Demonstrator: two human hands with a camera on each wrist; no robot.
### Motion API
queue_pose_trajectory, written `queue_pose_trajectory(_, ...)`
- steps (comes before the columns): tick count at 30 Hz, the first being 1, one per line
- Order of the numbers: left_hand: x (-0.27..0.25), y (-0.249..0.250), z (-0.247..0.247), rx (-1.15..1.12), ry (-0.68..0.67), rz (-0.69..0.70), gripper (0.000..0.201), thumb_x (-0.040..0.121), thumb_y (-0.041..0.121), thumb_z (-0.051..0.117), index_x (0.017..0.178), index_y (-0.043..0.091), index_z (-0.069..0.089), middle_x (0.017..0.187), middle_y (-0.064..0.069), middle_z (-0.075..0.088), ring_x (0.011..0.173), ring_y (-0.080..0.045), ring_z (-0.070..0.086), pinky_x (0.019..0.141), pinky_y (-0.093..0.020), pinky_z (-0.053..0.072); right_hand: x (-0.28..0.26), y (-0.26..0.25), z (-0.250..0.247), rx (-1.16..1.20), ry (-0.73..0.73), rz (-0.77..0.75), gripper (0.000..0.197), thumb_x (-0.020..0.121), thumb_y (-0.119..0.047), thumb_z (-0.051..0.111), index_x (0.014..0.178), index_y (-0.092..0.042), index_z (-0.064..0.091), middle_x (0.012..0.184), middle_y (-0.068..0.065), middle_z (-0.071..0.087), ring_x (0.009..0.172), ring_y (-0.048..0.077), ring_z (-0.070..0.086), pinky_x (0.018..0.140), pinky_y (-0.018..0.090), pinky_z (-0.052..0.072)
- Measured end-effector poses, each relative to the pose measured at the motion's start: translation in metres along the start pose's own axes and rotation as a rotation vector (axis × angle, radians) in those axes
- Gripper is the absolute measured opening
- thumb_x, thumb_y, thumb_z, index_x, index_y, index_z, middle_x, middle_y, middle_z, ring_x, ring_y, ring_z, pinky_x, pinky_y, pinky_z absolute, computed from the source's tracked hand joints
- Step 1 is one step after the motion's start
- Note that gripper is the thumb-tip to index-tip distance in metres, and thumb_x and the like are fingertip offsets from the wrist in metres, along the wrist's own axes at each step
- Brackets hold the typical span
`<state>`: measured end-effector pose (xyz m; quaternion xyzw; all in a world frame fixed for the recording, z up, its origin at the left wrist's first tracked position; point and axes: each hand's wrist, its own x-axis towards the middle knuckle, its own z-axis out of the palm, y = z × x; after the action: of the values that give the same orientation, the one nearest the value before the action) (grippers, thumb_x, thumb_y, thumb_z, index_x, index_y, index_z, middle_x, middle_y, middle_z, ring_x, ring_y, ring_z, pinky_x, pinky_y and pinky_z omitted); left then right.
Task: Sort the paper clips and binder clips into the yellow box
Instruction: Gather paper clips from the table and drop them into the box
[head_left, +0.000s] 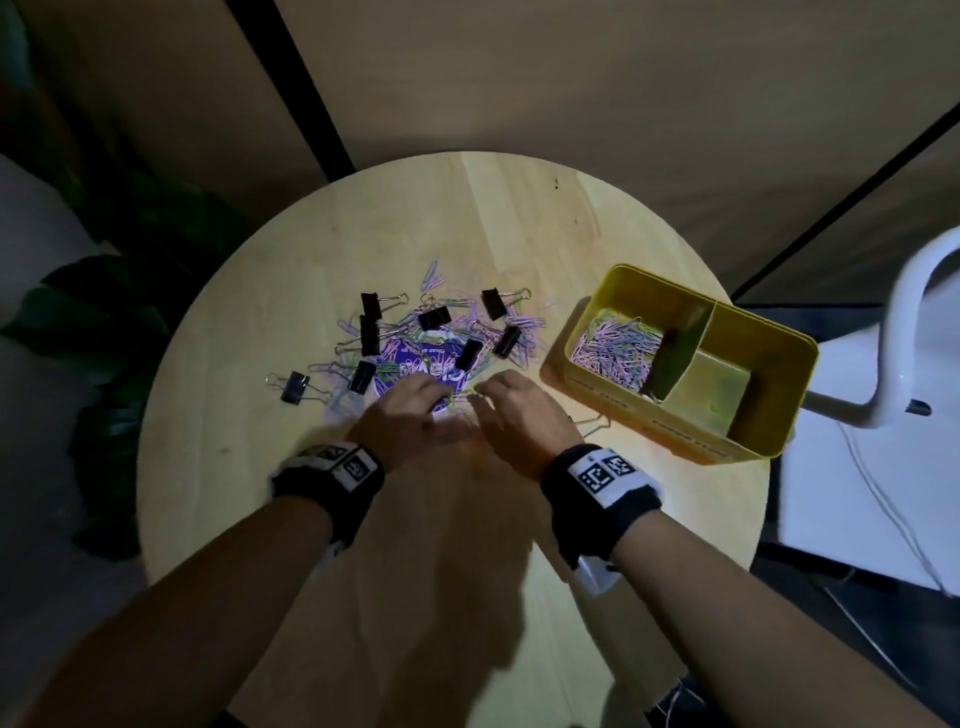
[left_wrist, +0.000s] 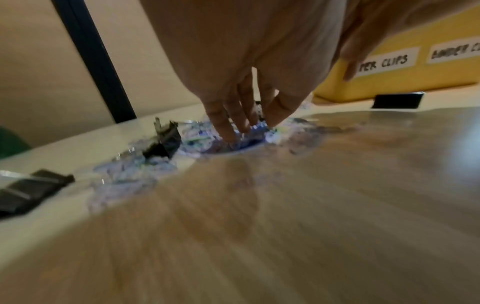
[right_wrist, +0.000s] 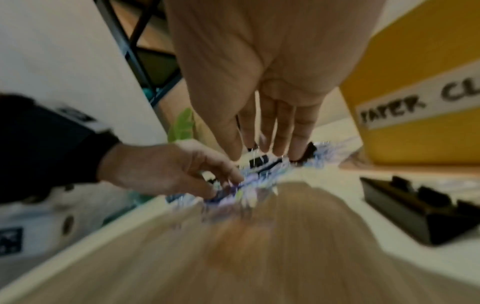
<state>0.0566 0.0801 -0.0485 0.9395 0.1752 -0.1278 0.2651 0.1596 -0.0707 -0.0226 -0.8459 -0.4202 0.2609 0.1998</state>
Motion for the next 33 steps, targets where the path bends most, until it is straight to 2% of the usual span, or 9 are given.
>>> queue_pose_trajectory(3,-0.012,-0.004,0.015,-0.015,-0.025,0.067,0.036,0.08,0.019,0.043,0.109,0.007,0.061,0.106,-0.013,0.059,0.096,-0.031,0.056,0.082,-0.043,0.051,0.005,0.002,0.028,-0.132,-0.099,0.075,0.039,0.093,-0.033,0.048,0.119,-0.005,0.048,0.128,0.017,0.043,0.118,0.035,0.043,0.091,0.046,0.044)
queue_pose_trajectory(6,-0.02,-0.011,0.011,-0.045,0.086,0.03,0.046,0.072,0.024,0.043,0.114,0.012,0.058,0.114,-0.011,0.056,0.1,-0.029,0.055,0.084,-0.04,0.05,0.004,0.0,0.038,-0.269,-0.166,0.038,0.058,0.086,-0.03,0.054,0.137,-0.009,0.036,0.15,0.014,0.027,0.135,0.032,0.025,0.103,0.048,0.031)
queue_pose_trajectory(10,-0.031,-0.027,0.012,-0.036,0.13,-0.109,0.049,0.071,0.039,0.052,0.115,0.018,0.057,0.118,-0.012,0.056,0.103,-0.031,0.055,0.088,-0.044,0.048,0.002,-0.009,0.047,-0.253,-0.149,-0.105,0.058,0.08,-0.026,0.061,0.135,-0.013,0.044,0.144,0.01,0.04,0.131,0.031,0.036,0.097,0.043,0.035)
queue_pose_trajectory(13,-0.038,-0.021,0.024,-0.034,0.05,-0.085,0.059,0.073,0.045,0.052,0.126,0.018,0.05,0.132,-0.013,0.045,0.115,-0.032,0.049,0.094,-0.044,0.045,0.005,-0.014,0.053,-0.19,-0.065,-0.005,0.065,0.078,-0.03,0.064,0.136,-0.011,0.041,0.131,0.012,0.047,0.118,0.034,0.045,0.09,0.041,0.042)
queue_pose_trajectory(17,-0.031,-0.009,0.024,0.063,0.004,-0.243,0.074,0.078,0.036,0.066,0.141,0.026,0.029,0.148,-0.013,0.022,0.127,-0.032,0.031,0.104,-0.044,0.035,0.01,-0.02,0.05,-0.254,-0.114,0.067,0.066,0.081,-0.035,0.068,0.134,-0.006,0.04,0.124,0.014,0.043,0.112,0.031,0.042,0.093,0.039,0.042)
queue_pose_trajectory(20,-0.029,-0.003,0.026,0.068,-0.031,-0.202,0.056,0.083,0.021,0.06,0.135,0.018,0.04,0.138,-0.012,0.037,0.119,-0.031,0.039,0.099,-0.036,0.032,0.018,-0.025,0.05,-0.266,-0.176,0.025,0.037,0.084,-0.024,0.064,0.116,-0.007,0.057,0.117,0.014,0.05,0.109,0.03,0.046,0.092,0.034,0.041)
queue_pose_trajectory(25,-0.03,0.004,0.034,-0.017,0.012,-0.027,0.008,0.085,0.001,0.053,0.09,0.002,0.058,0.096,-0.02,0.058,0.092,-0.038,0.054,0.077,-0.039,0.035,0.02,-0.03,0.051,-0.19,-0.194,0.058,0.016,0.083,-0.012,0.055,0.093,-0.008,0.068,0.1,0.013,0.059,0.094,0.031,0.058,0.08,0.032,0.045)
queue_pose_trajectory(29,-0.03,0.003,0.024,-0.071,0.031,-0.015,0.013,0.084,0.002,0.05,0.086,0.006,0.063,0.088,-0.017,0.065,0.087,-0.033,0.058,0.072,-0.033,0.036,0.017,-0.025,0.053,-0.209,-0.192,0.075,0.015,0.085,-0.015,0.055,0.092,-0.011,0.069,0.094,0.014,0.063,0.09,0.034,0.061,0.074,0.032,0.045)
queue_pose_trajectory(33,-0.034,-0.013,0.015,-0.348,0.081,-0.069,0.022,0.081,0.005,0.061,0.097,0.014,0.073,0.09,-0.009,0.074,0.086,-0.021,0.066,0.078,-0.032,0.05,0.013,-0.014,0.048,-0.044,-0.129,0.215,0.014,0.086,-0.021,0.059,0.088,-0.014,0.071,0.085,0.016,0.067,0.081,0.034,0.06,0.064,0.028,0.039)
